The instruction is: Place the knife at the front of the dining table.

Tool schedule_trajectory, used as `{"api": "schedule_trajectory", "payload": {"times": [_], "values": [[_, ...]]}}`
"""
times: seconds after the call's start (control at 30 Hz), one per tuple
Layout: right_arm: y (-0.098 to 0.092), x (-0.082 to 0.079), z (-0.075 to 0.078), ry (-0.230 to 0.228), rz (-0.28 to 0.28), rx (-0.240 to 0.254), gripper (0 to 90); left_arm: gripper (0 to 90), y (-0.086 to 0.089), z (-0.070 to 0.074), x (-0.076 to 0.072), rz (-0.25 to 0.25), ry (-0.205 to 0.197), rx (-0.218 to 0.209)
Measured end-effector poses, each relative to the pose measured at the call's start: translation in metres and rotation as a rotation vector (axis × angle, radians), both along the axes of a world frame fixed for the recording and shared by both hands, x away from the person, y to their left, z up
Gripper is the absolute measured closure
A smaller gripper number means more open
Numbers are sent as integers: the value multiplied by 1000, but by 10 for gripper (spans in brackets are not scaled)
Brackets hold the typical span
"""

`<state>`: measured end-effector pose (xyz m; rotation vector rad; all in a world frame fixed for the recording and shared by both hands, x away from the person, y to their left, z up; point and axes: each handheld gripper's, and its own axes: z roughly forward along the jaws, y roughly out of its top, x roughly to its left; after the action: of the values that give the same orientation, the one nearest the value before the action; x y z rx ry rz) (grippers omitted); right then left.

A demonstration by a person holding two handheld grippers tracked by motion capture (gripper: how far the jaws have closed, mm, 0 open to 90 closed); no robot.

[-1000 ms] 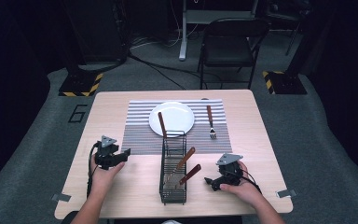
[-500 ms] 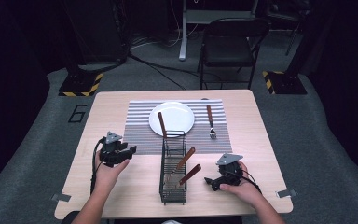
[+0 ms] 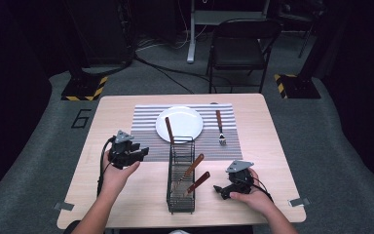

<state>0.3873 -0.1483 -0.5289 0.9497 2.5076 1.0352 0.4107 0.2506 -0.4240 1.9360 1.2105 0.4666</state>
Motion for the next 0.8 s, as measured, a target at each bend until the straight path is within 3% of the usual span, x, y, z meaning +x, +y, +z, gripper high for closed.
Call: {"api": "schedule_trajectory", "payload": {"times": [0.13,0.37,0.53,0.8], "values": [[0,1,0,-8,5,-1,0,549,-3,10,1,-15,-5,-29],[0,0,0,0,1,-1,0,557,-13,24,1,-47,-24,-43],[0,1,0,-8,6,-2,0,592,-20,29,2,-85,-18,-44],[0,1,0,-7,6,-1,0,604,-33,31,6,-106,-18,-60]]}}
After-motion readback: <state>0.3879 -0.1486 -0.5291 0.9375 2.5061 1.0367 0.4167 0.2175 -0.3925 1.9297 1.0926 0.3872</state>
